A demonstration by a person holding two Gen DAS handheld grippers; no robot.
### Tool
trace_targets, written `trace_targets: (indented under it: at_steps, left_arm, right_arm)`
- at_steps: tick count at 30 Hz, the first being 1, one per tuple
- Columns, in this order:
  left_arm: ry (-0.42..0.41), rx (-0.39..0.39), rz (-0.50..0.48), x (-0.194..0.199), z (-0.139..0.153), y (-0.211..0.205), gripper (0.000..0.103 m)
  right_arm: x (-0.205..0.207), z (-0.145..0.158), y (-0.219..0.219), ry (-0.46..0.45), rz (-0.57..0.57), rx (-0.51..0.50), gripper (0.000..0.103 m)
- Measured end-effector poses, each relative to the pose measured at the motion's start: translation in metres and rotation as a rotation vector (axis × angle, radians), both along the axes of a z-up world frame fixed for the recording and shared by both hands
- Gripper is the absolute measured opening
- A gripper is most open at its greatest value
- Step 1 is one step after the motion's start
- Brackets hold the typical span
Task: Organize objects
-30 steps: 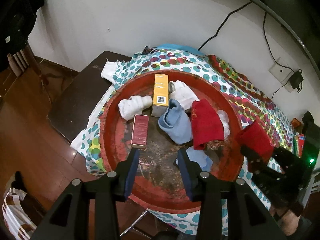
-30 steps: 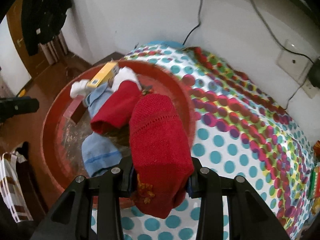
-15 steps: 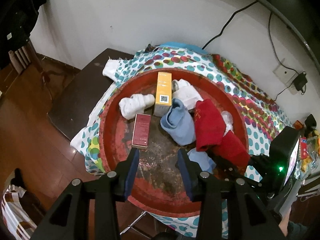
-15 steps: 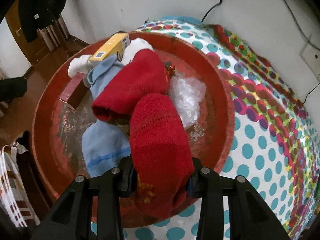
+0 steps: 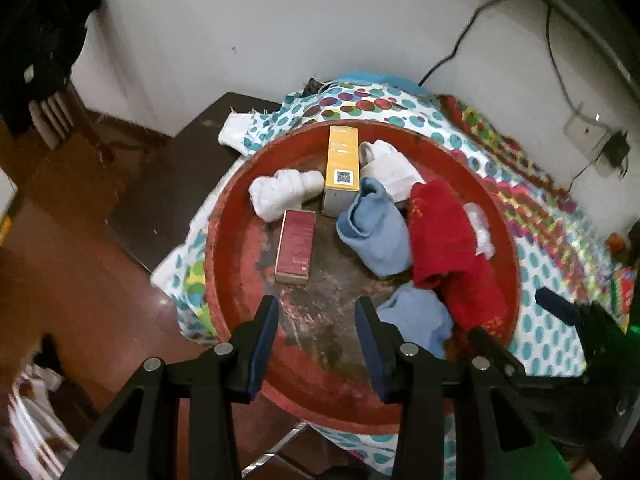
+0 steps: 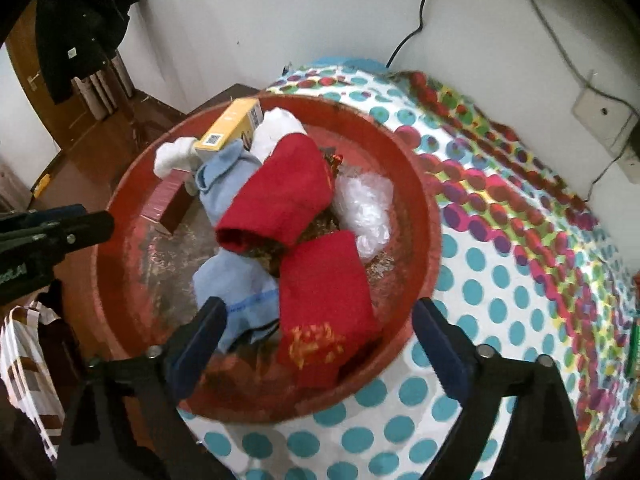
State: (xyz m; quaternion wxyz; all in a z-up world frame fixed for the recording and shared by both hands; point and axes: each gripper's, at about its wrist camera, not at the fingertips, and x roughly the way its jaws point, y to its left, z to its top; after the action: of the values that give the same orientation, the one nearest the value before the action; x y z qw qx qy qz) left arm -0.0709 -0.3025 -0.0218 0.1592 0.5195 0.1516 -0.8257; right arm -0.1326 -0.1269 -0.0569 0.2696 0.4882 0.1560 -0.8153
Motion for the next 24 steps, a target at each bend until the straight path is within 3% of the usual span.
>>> trace_targets:
  at_steps: [5, 11, 16, 19, 24]
  left_arm:
    - [-0.063, -0.013, 0.031, 0.01, -0.008, 0.001, 0.041]
    - [-0.095, -0.047, -0.011, 0.011, -0.011, 0.022, 0.041]
    - [-0.146, -0.159, -0.045, 0.003, -0.01, 0.047, 0.041]
    - [-0.132, -0.076, -0.058, 0.003, -0.012, 0.049, 0.041]
    - [-0.137, -0.076, -0.034, 0.003, -0.015, 0.049, 0.041]
  right_arm:
    - [0.015, 0.01, 0.008, -0.023, -0.001, -0.014, 0.1]
    - [0.029, 0.005, 0.015, -0.052, -0.005, 0.018, 0.101]
    - [0.033, 0.004, 0.017, -0.061, 0.006, 0.021, 0.101]
    - [0.032, 0.003, 0.017, -0.073, 0.003, 0.034, 0.101]
    - [0.033, 0.001, 0.016, -0.081, 0.003, 0.063, 0.101]
